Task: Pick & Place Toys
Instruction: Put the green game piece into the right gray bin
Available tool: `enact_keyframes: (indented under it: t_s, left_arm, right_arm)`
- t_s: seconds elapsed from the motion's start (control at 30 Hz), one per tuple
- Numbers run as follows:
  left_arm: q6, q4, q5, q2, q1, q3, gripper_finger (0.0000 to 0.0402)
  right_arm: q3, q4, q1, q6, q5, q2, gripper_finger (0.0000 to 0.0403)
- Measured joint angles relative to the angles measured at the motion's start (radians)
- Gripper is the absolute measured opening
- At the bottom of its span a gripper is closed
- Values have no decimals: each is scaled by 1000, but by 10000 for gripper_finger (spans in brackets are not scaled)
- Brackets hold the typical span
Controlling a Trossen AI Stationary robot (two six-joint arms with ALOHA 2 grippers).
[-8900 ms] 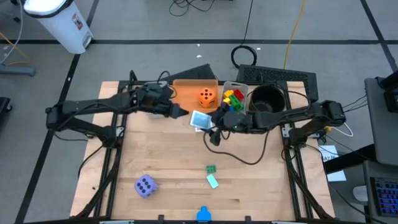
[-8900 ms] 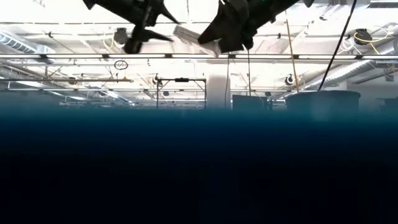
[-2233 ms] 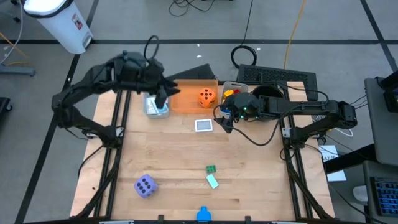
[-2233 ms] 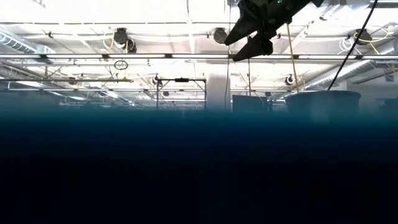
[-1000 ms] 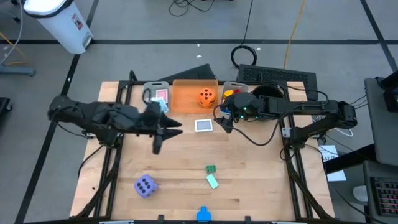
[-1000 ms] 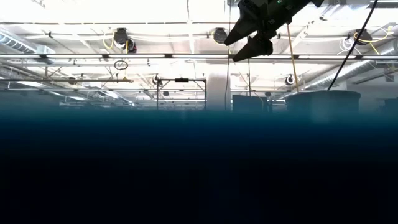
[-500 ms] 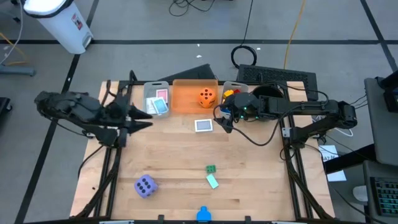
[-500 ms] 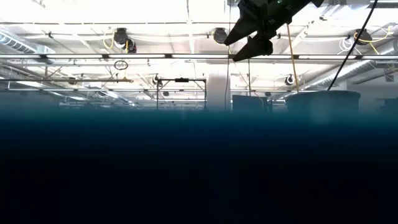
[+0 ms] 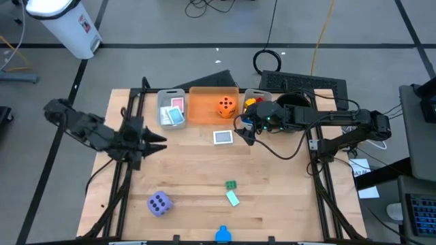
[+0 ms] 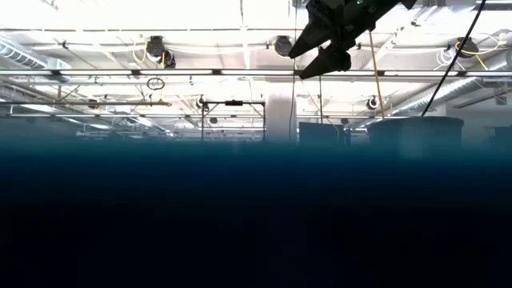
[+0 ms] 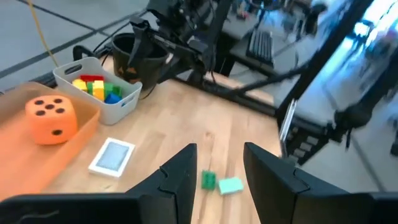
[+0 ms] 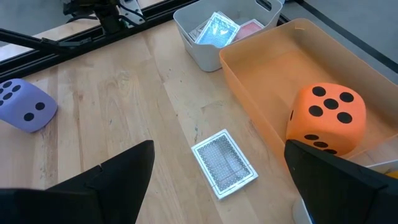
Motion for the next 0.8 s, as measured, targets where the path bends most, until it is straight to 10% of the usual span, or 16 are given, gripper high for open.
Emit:
enact_keyframes:
  t_s: [0.3,0.8]
  left_arm:
    - [108,492,-70,-77,-24,-305,136]
    - [116,619,-124,25,101,-330,136]
  right_arm:
    - [0,0,0,0,0,0,348]
    - [0,112,0,0,0,0,348]
